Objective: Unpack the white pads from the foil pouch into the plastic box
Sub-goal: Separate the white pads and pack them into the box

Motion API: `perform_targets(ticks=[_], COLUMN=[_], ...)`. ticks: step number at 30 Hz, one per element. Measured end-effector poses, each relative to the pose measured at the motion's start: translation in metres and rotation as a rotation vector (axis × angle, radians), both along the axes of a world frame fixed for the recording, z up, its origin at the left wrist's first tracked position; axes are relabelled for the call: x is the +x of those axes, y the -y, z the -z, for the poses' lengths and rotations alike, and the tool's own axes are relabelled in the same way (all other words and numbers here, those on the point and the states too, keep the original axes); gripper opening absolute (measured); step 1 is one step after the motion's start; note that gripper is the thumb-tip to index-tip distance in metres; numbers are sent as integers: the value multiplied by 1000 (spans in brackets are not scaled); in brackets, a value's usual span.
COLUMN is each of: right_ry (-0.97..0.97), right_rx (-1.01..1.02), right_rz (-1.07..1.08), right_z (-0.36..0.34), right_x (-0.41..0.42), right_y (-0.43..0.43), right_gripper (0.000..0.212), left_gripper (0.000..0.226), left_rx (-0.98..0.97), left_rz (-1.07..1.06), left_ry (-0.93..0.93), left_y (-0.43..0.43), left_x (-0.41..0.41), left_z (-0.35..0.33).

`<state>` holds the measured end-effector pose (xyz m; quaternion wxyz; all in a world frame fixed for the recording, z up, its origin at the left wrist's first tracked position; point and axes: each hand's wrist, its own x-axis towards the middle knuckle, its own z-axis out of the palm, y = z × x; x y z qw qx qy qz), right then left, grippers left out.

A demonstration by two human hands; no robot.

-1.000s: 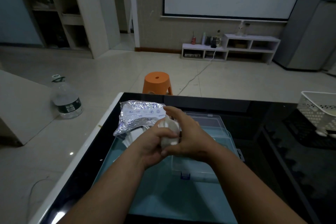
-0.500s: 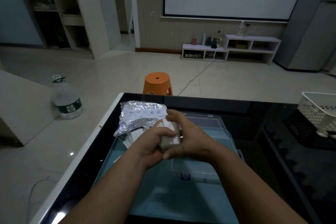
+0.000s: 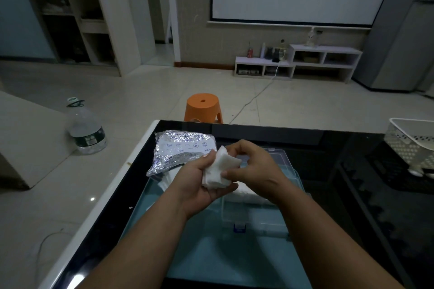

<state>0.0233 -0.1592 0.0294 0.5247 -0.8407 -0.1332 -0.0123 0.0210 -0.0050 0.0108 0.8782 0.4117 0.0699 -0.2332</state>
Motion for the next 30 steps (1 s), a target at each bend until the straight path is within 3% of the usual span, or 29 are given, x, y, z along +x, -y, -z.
perform_targets(ticks=[5, 13, 17, 24, 30], right_ry=[-8, -49, -38, -6, -21], right_rx=[-10, 136, 91, -36, 251], right_rz=[59, 66, 79, 7, 52], right_z=[1, -4, -2, -3, -9], right_x=[1, -2, -1, -3, -2], right_y=[-2, -4, -4, -6, 2], right_gripper=[30, 44, 25, 23, 17], left_gripper=[33, 29, 29, 40, 23], left_rx=[28, 14, 37, 52, 14], left_rz=[-44, -71, -47, -46, -186], left_ry=[-20, -20, -14, -18, -53], left_y=[1, 0, 0, 0, -1], left_x=[1, 2, 2, 7, 11], left_z=[0, -1, 0, 6, 8])
